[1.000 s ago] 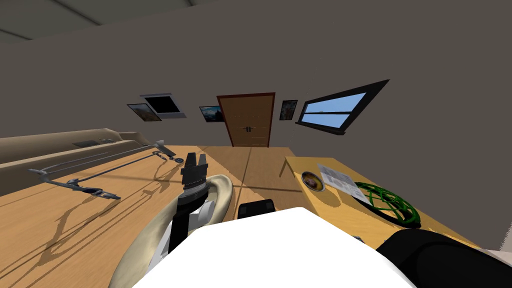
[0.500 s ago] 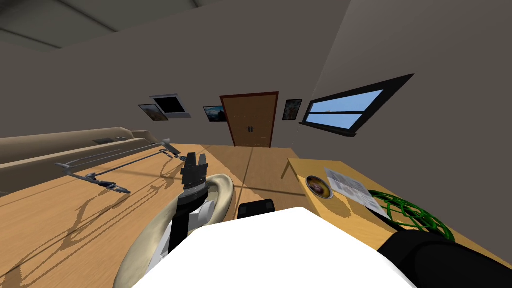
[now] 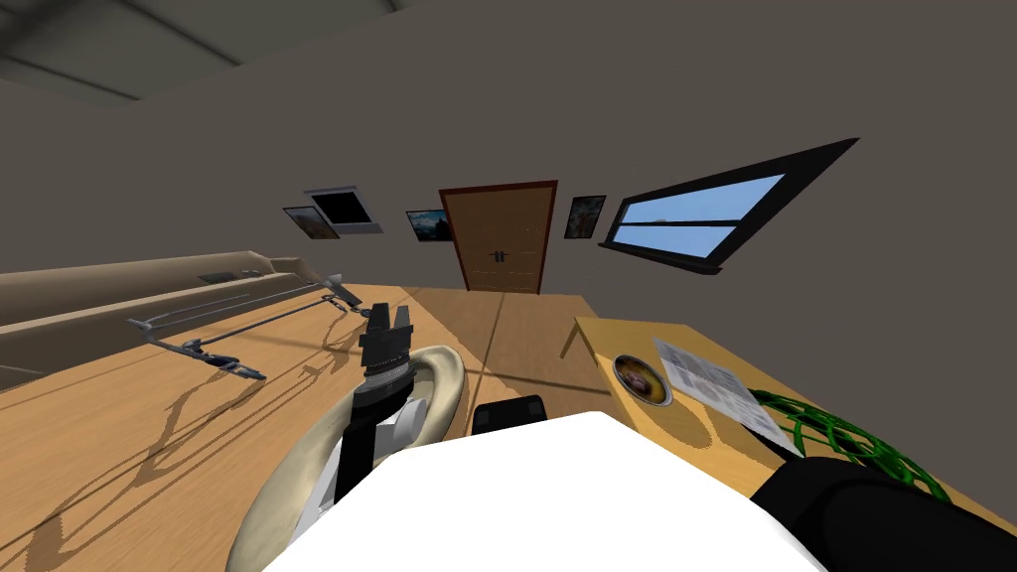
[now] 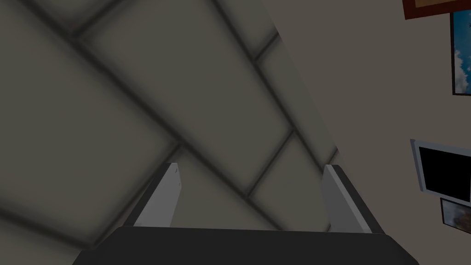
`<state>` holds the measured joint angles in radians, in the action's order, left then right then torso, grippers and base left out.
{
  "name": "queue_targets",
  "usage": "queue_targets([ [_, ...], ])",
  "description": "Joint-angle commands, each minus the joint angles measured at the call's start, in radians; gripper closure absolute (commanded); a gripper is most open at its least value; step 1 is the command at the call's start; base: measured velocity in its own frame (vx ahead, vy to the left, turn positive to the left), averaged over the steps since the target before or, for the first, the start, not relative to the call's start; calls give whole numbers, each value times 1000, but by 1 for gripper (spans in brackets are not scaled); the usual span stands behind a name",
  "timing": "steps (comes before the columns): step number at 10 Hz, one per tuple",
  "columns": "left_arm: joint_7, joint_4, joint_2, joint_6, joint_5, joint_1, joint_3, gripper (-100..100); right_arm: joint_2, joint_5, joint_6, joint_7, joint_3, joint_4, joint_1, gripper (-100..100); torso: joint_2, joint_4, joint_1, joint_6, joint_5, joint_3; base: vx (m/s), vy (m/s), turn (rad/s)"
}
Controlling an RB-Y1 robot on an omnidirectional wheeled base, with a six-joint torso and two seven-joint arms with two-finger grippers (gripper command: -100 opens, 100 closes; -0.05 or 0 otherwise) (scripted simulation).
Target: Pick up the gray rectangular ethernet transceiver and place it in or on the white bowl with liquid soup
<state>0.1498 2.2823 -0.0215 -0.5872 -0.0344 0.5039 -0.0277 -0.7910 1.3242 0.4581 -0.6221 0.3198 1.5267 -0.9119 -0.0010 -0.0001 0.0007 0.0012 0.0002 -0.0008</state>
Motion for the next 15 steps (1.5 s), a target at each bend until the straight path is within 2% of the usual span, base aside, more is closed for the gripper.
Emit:
queue_targets([
  [1, 0, 0, 0, 0, 0, 0, 0, 0, -11, 23, -14, -38, 0, -50, -7, -100, 0, 0, 0, 0, 0, 0, 43, -18, 83],
  [2, 0, 0, 0, 0, 0, 0, 0, 0, -28, 48, -35, -57, 1, -95, -19, -100, -1, 0, -1, 0, 0, 0, 83, -66, 131],
  [4, 0, 0, 0, 0, 0, 0, 0, 0, -28, 48, -35, -57, 1, -107, -19, -100, -2, 0, -4, 0, -1, -1, 39, -50, 28],
  [6, 0, 0, 0, 0, 0, 0, 0, 0, -55, 92, -77, -89, 1, -184, -37, -100, 0, 0, -2, 0, 0, 0, 24, -72, 65],
  [9, 0, 0, 0, 0, 0, 0, 0, 0, -74, 123, -116, -111, -5, -259, -45, -100, 2, 1, -9, 0, -2, 1, -9, -172, 38],
  [10, 0, 0, 0, 0, 0, 0, 0, 0, -74, 123, -116, -111, -5, -259, -45, -100, 3, 1, -12, 0, -2, 2, -25, -152, 27],
  [11, 0, 0, 0, 0, 0, 0, 0, 0, -82, 132, -131, -117, -11, -287, -47, -100, 3, 1, -10, 0, -3, 2, -43, -140, 10],
  [13, 0, 0, 0, 0, 0, 0, 0, 0, -87, 137, -141, -120, -15, -302, -47, -100, 5, 1, -7, 0, -2, 3, -43, -119, 2],
  [14, 0, 0, 0, 0, 0, 0, 0, 0, -84, 132, -135, -122, -15, -293, -49, -100, 5, 1, -7, 0, -2, 3, -21, -58, 9],
  [15, 0, 0, 0, 0, 0, 0, 0, 0, -85, 132, -135, -124, -16, -296, -49, 0, 4, 1, -3, 0, -1, 2, -4, -11, 2],
])
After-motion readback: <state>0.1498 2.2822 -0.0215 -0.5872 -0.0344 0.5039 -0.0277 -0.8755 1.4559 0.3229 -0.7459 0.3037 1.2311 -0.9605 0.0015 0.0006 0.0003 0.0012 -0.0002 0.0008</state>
